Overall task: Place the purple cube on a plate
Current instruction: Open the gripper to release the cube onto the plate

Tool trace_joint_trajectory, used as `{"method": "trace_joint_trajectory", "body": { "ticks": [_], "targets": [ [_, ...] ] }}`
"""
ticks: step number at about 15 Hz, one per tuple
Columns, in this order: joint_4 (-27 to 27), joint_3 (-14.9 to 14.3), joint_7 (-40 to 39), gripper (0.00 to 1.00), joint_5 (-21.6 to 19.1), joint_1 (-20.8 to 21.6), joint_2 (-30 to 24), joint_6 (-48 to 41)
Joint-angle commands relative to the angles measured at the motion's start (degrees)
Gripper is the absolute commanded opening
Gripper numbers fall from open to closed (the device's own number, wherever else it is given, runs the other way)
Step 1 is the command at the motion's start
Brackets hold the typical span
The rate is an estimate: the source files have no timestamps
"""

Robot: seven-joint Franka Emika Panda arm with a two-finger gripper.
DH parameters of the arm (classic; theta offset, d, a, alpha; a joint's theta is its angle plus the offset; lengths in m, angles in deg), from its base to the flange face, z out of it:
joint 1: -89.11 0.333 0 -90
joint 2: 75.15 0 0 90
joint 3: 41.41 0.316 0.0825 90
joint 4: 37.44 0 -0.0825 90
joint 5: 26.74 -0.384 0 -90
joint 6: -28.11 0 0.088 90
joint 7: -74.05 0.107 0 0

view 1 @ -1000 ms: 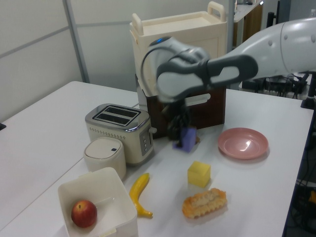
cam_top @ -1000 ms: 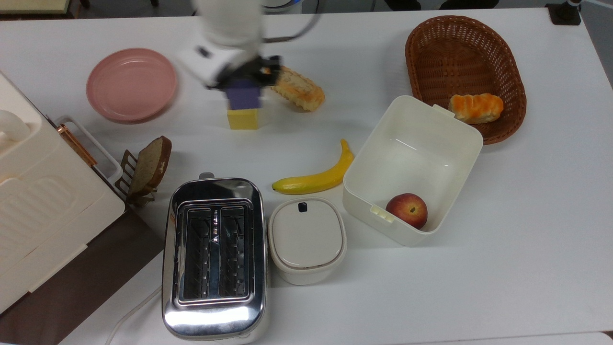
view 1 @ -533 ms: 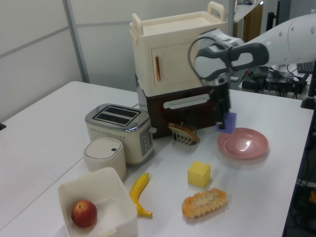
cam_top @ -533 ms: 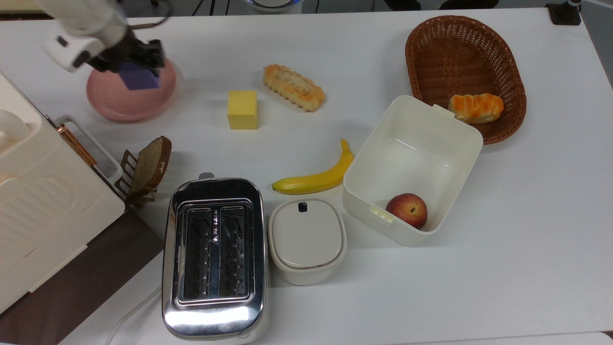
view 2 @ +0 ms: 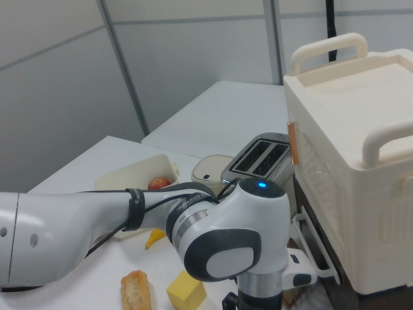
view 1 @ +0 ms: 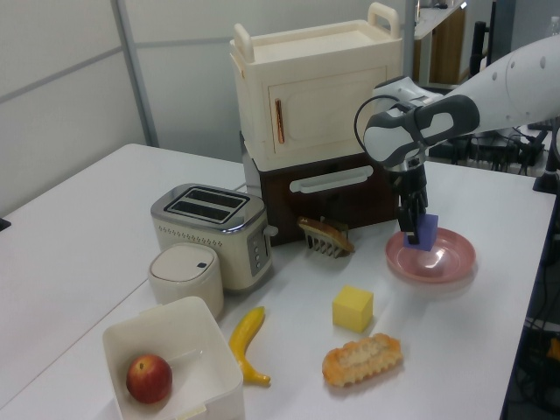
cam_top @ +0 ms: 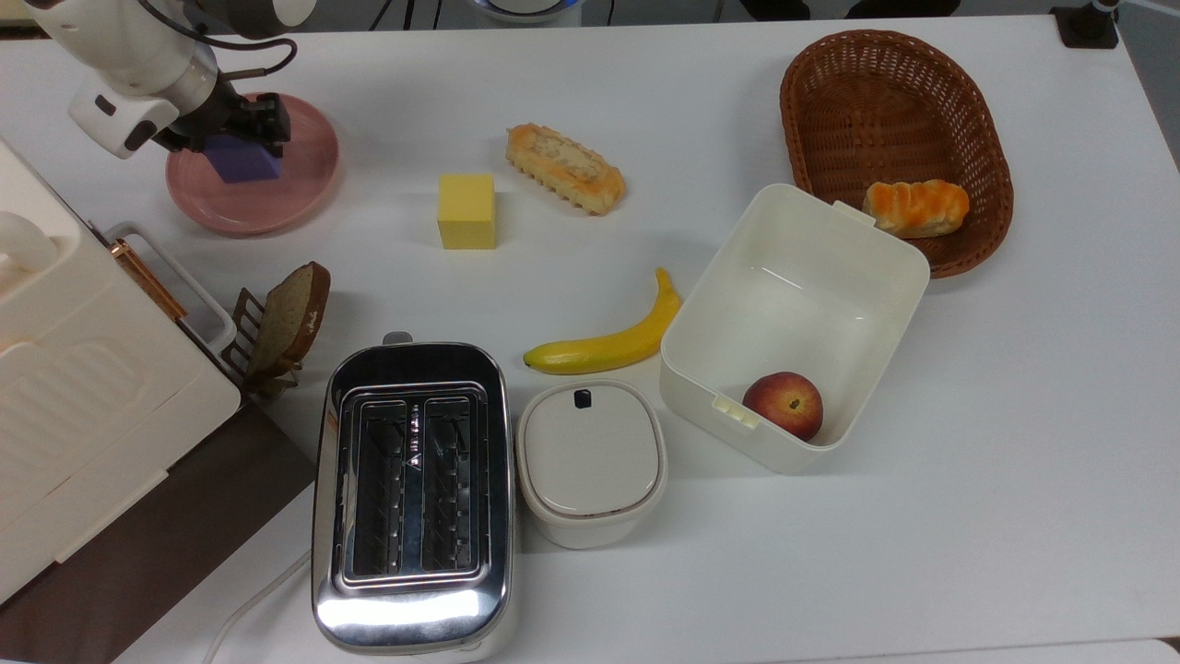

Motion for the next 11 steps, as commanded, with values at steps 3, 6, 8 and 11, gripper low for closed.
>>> {"method": "trace_joint_trajectory", "body": {
  "ticks": [3,6,8,11],
  "targets": [
    [-0.8,0.2,0.2,1.0,0.4,0.2,-2.2,0.6],
    [0.4,0.2,4.8,1.0,0.0,3.7,-6.2,-1.5],
    [3.5,0.4,10.2,1.0,0.1,7.7,-8.1,-6.6],
    [5.8,0.4,19.4,1.0,-0.3,15.0,-12.3,-10.5]
  ]
}}
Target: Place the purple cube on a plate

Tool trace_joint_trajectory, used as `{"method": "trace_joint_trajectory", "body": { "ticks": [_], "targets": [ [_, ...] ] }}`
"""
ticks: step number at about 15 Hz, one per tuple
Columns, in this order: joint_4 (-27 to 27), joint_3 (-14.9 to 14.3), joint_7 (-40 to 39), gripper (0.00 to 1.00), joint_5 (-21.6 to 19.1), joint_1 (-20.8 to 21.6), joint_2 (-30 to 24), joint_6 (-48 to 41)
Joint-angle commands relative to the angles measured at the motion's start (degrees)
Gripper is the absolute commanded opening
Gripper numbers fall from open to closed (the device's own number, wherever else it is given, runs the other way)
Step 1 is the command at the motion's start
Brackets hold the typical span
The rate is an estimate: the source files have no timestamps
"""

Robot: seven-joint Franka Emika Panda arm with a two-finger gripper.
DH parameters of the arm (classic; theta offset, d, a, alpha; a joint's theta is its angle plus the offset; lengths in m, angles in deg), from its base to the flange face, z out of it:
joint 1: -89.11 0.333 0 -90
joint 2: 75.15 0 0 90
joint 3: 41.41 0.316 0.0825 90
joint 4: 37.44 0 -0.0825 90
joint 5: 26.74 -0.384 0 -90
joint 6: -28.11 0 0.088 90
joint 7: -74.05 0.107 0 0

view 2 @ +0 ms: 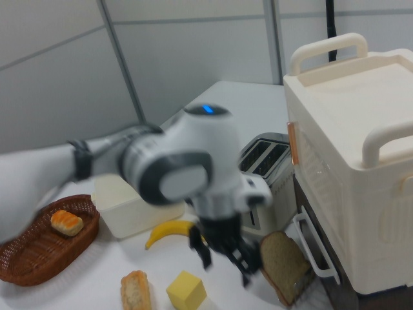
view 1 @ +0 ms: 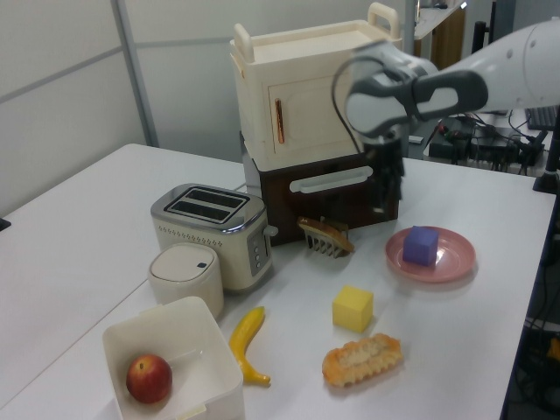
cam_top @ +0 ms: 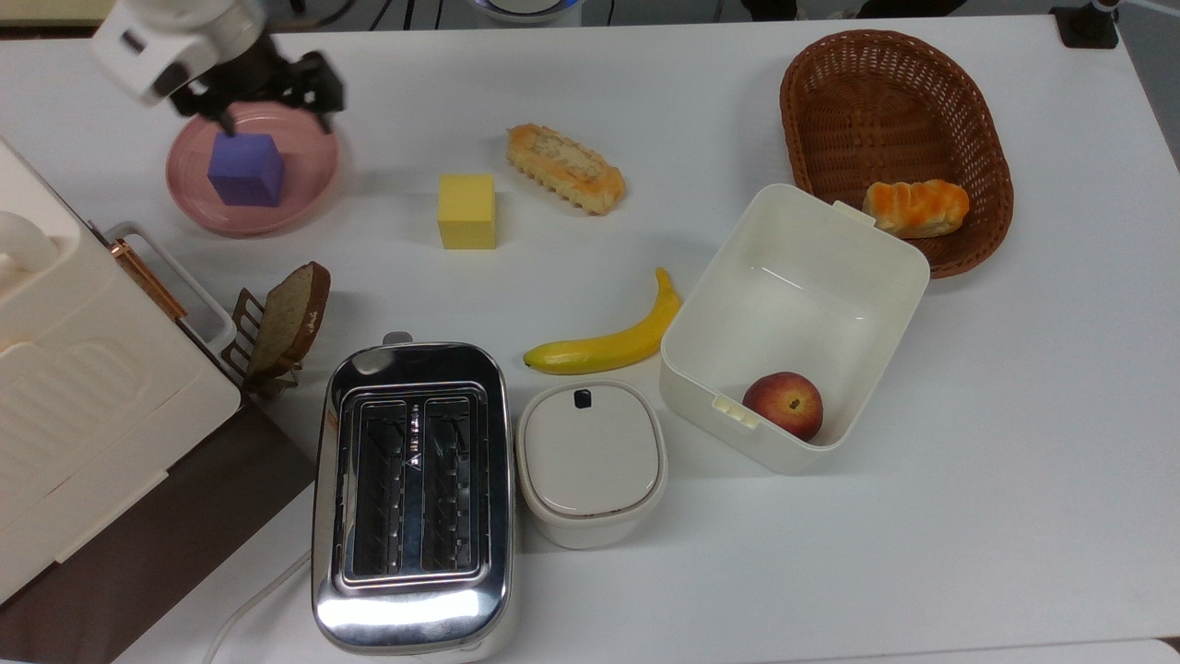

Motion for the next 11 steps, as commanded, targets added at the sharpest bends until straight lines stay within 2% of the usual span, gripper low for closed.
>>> {"method": "trace_joint_trajectory", "body": {
  "ticks": [1,3,5,7,11],
  "targets": [
    [0.6,-0.2,11.8,1.0,-0.5,8.2,-5.6,-3.1],
    [1.4,0.0,20.0,1.0,-0.6,12.2,-6.4,-2.8],
    [1.9,0.3,24.0,1.0,-0.6,15.2,-6.4,-2.7],
    [2.1,1.8,25.7,1.0,-0.7,15.8,-6.5,-3.1],
    [2.6,1.9,27.2,1.0,-0.7,15.9,-6.4,-4.3]
  ]
}}
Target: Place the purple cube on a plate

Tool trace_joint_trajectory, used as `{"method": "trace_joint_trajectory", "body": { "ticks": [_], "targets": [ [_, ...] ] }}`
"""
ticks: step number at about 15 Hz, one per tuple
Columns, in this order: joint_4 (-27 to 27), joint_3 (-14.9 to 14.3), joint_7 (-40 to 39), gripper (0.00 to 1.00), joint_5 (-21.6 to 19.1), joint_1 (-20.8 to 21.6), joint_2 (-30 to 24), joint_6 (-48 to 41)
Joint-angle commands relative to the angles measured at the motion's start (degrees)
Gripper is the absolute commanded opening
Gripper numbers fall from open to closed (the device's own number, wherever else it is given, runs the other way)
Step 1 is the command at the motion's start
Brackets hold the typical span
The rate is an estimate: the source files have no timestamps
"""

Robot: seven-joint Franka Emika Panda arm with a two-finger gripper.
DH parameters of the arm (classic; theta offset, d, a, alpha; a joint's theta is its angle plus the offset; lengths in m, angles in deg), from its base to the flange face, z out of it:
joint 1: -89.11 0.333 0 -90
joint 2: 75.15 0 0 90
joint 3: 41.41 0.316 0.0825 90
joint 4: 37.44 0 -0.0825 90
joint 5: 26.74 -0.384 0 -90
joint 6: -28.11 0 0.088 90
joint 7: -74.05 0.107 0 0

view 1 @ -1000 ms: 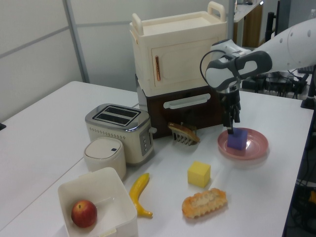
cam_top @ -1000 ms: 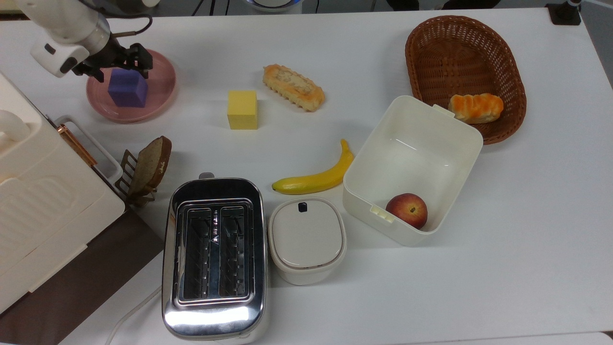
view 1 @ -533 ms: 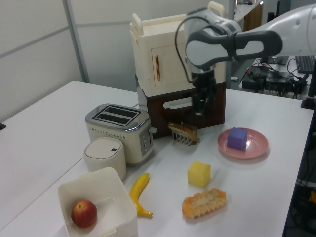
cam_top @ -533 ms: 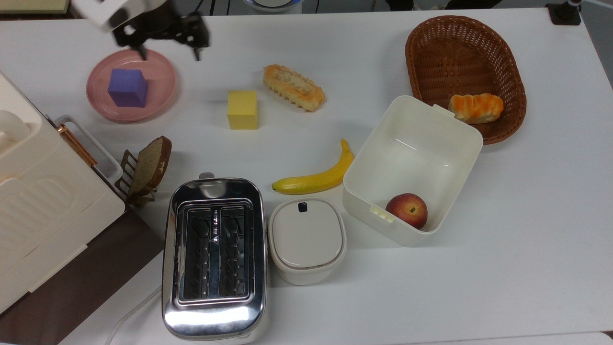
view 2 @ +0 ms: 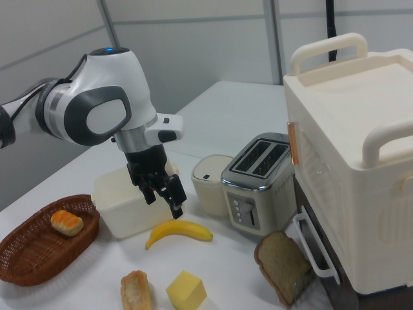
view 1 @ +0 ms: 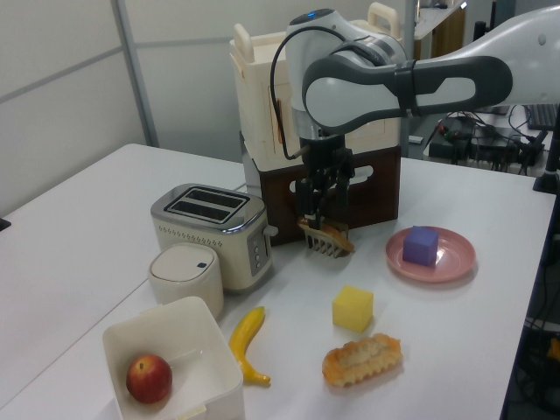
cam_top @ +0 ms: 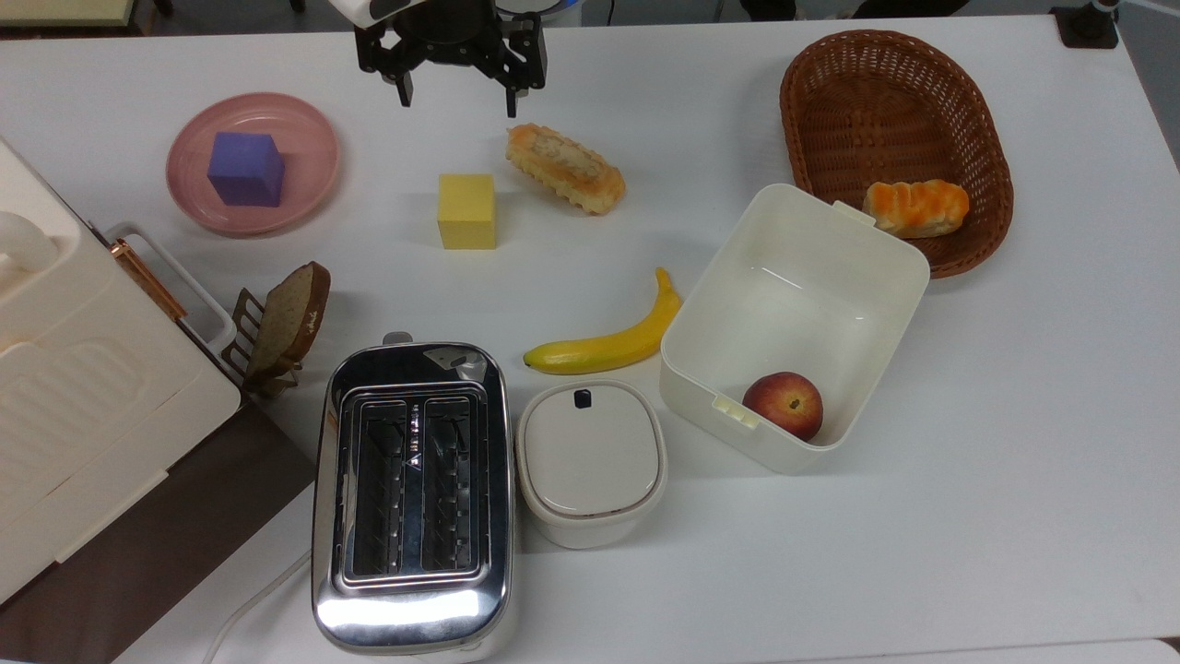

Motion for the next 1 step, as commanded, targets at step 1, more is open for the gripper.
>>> {"method": "trace_joint_trajectory", "body": {
  "ticks": [1],
  "targets": [
    [0.8,-0.4,2.3,1.0,-0.7,0.0,-0.4,-3.4]
  ]
}}
